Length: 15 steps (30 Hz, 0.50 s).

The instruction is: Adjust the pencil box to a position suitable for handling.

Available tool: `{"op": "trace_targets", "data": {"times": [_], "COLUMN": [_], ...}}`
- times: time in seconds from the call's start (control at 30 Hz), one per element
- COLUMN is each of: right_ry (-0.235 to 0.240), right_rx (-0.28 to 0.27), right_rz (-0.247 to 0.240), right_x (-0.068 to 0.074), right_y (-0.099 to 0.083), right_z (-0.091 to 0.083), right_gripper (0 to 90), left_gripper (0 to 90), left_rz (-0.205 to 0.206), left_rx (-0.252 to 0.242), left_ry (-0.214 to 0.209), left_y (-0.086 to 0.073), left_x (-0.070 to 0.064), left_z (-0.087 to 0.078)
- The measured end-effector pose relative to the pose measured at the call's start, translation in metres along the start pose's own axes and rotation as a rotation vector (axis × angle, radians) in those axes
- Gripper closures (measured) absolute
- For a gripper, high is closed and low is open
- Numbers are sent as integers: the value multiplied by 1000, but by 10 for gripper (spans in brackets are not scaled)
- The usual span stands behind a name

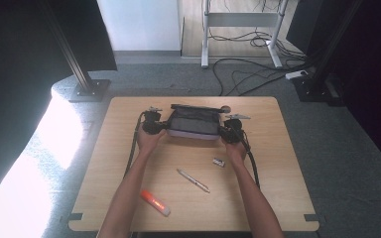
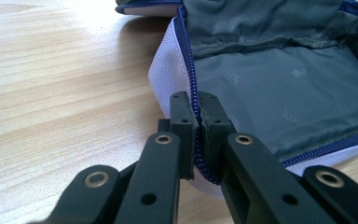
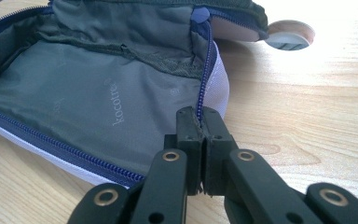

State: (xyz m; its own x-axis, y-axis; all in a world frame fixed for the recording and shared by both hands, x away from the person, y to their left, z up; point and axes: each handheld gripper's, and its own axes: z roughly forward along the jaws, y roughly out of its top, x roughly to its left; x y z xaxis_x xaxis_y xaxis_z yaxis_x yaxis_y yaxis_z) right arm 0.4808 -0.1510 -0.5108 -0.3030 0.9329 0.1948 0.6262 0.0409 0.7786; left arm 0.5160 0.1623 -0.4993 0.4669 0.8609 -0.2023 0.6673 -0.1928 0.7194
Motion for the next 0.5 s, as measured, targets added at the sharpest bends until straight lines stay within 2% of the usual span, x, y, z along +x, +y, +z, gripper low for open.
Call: {"op": "trace_targets", "data": {"times": [0.13, 0.3, 0.5], "right_ry": [0, 22, 19], "right_rx": [-15, -35, -59], "right_rz": [-1, 5, -16], "right_x": [2, 3, 9], "right_y": [1, 6, 11], "right_z": [-3, -9, -17], "right_gripper": [872, 871, 871], "left_gripper": [866, 867, 868], "left_rz": [-5, -10, 8], "left_rx": [-19, -45, -60], "left_ry": [-5, -17, -10], "left_y": [3, 8, 11], "left_x": [-1, -2, -5], "left_z": [-6, -17, -28]}}
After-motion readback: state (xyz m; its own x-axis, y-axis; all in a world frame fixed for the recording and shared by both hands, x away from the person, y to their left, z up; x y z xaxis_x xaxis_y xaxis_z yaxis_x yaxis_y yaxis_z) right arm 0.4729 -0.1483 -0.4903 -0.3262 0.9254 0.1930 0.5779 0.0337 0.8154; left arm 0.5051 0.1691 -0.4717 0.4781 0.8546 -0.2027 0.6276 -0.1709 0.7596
